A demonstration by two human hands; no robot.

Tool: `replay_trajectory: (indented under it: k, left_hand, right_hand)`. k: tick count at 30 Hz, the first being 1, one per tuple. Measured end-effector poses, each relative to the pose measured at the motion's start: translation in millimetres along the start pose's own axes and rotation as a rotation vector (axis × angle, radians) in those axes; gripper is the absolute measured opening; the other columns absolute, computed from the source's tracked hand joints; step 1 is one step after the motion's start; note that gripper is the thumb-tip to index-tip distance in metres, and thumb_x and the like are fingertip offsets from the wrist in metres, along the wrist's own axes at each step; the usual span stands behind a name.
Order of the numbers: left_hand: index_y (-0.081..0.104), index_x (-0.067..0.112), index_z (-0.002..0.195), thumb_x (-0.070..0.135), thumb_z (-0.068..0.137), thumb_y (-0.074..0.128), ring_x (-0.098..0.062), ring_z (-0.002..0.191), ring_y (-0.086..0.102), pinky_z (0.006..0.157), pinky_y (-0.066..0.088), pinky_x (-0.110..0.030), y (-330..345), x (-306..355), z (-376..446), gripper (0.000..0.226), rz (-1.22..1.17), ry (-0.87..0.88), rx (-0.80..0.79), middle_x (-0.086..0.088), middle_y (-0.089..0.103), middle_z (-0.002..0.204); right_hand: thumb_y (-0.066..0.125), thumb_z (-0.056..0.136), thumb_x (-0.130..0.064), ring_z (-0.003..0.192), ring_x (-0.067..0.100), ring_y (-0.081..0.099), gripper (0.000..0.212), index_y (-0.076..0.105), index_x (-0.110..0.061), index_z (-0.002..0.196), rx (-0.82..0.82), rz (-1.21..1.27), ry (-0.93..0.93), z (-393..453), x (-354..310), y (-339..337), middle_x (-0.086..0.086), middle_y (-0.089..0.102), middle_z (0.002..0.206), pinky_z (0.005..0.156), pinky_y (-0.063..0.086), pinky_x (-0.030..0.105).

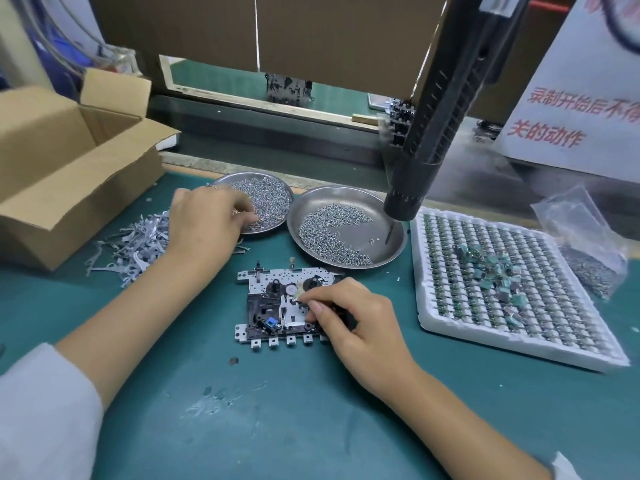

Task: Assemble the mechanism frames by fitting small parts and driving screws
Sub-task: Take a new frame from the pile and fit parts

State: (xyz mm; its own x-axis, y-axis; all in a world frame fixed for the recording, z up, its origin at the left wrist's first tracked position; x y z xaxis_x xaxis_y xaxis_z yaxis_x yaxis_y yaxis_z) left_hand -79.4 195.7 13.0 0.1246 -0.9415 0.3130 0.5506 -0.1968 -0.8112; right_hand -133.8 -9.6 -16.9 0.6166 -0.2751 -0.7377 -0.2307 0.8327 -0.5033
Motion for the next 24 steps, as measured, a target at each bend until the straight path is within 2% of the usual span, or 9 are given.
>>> replay_trajectory:
  k: [8, 10, 12, 13, 15, 17, 19, 21, 24]
  left_hand:
    - [0.070, 0.016, 0.096, 0.028, 0.094, 0.056, -0.031, 0.083, 0.062, 0.083, 0.036, -0.036, -10, 11, -9, 0.019, -0.094, 0.035, 0.088, -0.006, 0.071, 0.086]
    - [0.071, 0.012, 0.092, 0.018, 0.092, 0.060, -0.016, 0.074, 0.063, 0.075, 0.042, -0.022, -16, 16, -18, 0.013, -0.356, 0.011, 0.083, 0.002, 0.067, 0.079]
    - [0.074, 0.017, 0.087, 0.014, 0.087, 0.067, 0.003, 0.067, 0.060, 0.066, 0.040, -0.003, -18, 21, -32, 0.008, -0.617, -0.036, 0.046, 0.015, 0.067, 0.073]
    - [0.074, 0.021, 0.083, 0.014, 0.084, 0.071, 0.006, 0.065, 0.060, 0.066, 0.041, -0.002, -17, 23, -40, 0.008, -0.713, -0.061, 0.022, 0.019, 0.068, 0.072]
    - [0.074, 0.026, 0.078, 0.018, 0.078, 0.076, 0.003, 0.065, 0.063, 0.065, 0.047, -0.007, -13, 27, -51, 0.008, -0.864, -0.108, -0.020, 0.015, 0.071, 0.071]
    - [0.074, 0.026, 0.076, 0.021, 0.074, 0.079, -0.002, 0.065, 0.065, 0.063, 0.049, -0.011, -11, 31, -55, 0.007, -0.968, -0.146, -0.040, 0.012, 0.072, 0.072]
    - [0.074, 0.024, 0.075, 0.022, 0.072, 0.079, -0.006, 0.066, 0.066, 0.063, 0.051, -0.013, -7, 34, -58, 0.007, -1.024, -0.166, -0.066, 0.009, 0.072, 0.072]
    - [0.074, 0.023, 0.075, 0.025, 0.072, 0.079, -0.010, 0.067, 0.066, 0.066, 0.053, -0.018, -3, 39, -61, 0.006, -1.011, -0.158, -0.099, 0.008, 0.072, 0.073]
    - [0.073, 0.022, 0.078, 0.023, 0.078, 0.075, -0.007, 0.068, 0.063, 0.068, 0.051, -0.022, -2, 42, -64, 0.003, -0.936, -0.126, -0.084, 0.010, 0.070, 0.071]
  right_hand:
    - [0.058, 0.088, -0.010, 0.081, 0.011, 0.059, 0.018, 0.073, -0.008, 0.096, 0.046, -0.005, -0.021, -1, -1, -5, -0.007, 0.067, 0.079, 0.076, 0.047, 0.022]
    - [0.059, 0.088, -0.009, 0.085, 0.009, 0.061, 0.016, 0.073, -0.008, 0.095, 0.132, -0.033, -0.031, 2, -2, -15, -0.005, 0.068, 0.085, 0.079, 0.046, 0.018]
    - [0.059, 0.088, -0.006, 0.088, 0.005, 0.060, 0.016, 0.072, -0.007, 0.096, 0.248, -0.140, -0.053, 10, -3, -32, -0.004, 0.067, 0.089, 0.081, 0.043, 0.012]
    - [0.059, 0.088, -0.005, 0.088, 0.005, 0.059, 0.016, 0.071, -0.006, 0.098, 0.284, -0.206, -0.044, 17, -1, -40, -0.002, 0.067, 0.092, 0.082, 0.043, 0.012]
    - [0.060, 0.090, -0.005, 0.089, 0.009, 0.058, 0.019, 0.070, -0.007, 0.106, 0.226, -0.325, 0.068, 38, 13, -49, 0.003, 0.068, 0.100, 0.083, 0.044, 0.016]
    - [0.060, 0.092, -0.011, 0.090, 0.014, 0.059, 0.022, 0.068, -0.008, 0.112, 0.000, -0.468, 0.266, 58, 40, -44, 0.006, 0.068, 0.106, 0.083, 0.042, 0.021]
    - [0.063, 0.090, -0.013, 0.093, 0.024, 0.063, 0.019, 0.071, -0.001, 0.103, -0.160, -0.577, 0.389, 70, 59, -36, 0.014, 0.071, 0.100, 0.079, 0.044, 0.025]
    - [0.066, 0.086, -0.008, 0.092, 0.026, 0.065, 0.014, 0.074, 0.002, 0.094, -0.161, -0.580, 0.427, 78, 64, -34, 0.017, 0.072, 0.094, 0.080, 0.048, 0.027]
    - [0.072, 0.081, -0.005, 0.070, 0.010, 0.060, 0.008, 0.077, -0.009, 0.085, -0.088, -0.536, 0.442, 81, 68, -37, 0.003, 0.072, 0.078, 0.072, 0.048, 0.018]
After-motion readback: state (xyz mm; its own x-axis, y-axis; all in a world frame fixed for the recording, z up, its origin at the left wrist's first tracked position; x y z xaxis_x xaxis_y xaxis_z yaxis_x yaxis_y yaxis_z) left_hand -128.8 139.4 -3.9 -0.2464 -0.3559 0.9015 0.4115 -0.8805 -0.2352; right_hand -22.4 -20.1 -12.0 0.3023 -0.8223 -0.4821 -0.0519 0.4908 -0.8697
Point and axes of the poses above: each hand's wrist, its own z-axis towards the middle knuckle, its own y-axis out of the palm, x = y × z, the point moved 9 cm from there along z, towards the middle knuckle
